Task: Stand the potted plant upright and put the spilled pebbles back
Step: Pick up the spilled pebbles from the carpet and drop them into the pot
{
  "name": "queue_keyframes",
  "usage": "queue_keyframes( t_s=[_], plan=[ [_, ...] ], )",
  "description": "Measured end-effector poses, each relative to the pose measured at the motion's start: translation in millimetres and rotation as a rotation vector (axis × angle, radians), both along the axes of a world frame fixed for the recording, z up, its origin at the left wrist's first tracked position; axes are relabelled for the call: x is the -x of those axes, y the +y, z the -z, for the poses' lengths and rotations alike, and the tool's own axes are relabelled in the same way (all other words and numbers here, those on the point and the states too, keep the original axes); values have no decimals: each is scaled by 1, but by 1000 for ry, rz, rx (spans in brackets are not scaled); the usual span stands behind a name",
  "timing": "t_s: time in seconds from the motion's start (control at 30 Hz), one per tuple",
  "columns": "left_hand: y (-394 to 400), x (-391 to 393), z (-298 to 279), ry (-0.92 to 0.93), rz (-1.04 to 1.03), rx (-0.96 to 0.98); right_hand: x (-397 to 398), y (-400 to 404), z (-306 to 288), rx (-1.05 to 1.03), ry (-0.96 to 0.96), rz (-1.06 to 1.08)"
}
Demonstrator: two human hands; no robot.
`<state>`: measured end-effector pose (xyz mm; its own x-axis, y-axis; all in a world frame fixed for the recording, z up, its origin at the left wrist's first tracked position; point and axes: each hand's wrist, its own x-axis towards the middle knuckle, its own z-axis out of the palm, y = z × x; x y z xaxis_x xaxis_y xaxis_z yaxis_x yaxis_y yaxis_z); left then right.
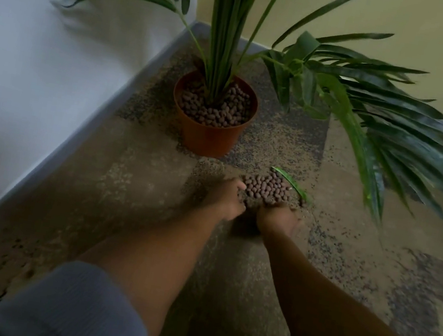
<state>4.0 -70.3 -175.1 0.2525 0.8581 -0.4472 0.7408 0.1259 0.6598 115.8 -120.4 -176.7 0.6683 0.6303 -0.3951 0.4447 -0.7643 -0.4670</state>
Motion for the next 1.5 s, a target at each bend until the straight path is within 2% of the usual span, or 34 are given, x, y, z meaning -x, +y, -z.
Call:
queue_keyframes(
  t_s=[0.13, 0.37, 0.57, 0.73, 0.83, 1.13, 1.5],
  plan=[
    [-1, -8, 4, 42, 102, -127, -8, -1, 10, 30, -27, 19],
    [-5, -14, 10, 41, 74, -238, -14, -16, 19, -6, -176, -113],
    [-3, -12, 9, 40, 117, -258, -19, -16, 24, -167, -5, -50],
    [-2, -12, 11, 43, 152, -265, -18, -11, 26, -200, -26, -47],
    [-1, -10, 13, 49, 171, -268, -18, -9, 26, -166, -47, -76],
    [-3, -4, 18, 63, 293, -345, -22, 6, 16, -76, 82, -2],
    [-5, -8, 16, 179, 302, -298, -28, 7, 11, -26, 25, -160]
  ],
)
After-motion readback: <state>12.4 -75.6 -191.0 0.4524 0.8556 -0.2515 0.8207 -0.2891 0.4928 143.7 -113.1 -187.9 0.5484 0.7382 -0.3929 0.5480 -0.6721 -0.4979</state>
